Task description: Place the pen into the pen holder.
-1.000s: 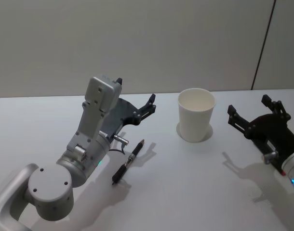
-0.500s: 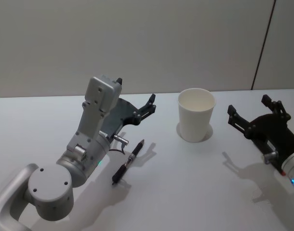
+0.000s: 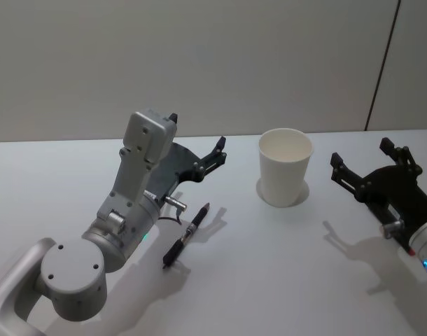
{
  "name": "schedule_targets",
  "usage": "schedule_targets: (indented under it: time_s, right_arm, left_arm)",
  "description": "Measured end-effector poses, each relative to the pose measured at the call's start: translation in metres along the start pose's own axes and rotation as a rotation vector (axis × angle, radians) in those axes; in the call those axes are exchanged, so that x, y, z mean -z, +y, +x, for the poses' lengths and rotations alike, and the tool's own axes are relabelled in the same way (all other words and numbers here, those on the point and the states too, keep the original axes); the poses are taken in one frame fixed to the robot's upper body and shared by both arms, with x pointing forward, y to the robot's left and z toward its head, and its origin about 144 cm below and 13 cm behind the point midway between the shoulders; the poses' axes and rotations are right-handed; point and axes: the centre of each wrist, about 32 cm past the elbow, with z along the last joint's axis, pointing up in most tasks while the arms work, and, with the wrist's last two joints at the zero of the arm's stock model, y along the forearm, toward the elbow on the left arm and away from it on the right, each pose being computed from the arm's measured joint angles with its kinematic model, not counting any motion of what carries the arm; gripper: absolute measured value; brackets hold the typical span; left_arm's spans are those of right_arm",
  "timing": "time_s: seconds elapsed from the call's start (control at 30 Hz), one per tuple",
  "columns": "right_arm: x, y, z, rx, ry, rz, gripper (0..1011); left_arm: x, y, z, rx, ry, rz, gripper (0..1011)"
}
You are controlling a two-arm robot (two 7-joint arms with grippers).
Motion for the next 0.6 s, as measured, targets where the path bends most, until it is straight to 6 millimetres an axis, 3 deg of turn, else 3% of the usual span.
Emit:
schedule_targets:
  time_s: [0.6]
  right_arm:
    - [0.0000, 0.0000, 0.0000, 0.000, 0.000, 0.000, 1001]
  left_arm:
    - [0.0000, 0.0000, 0.0000, 0.000, 0.000, 0.000, 1001]
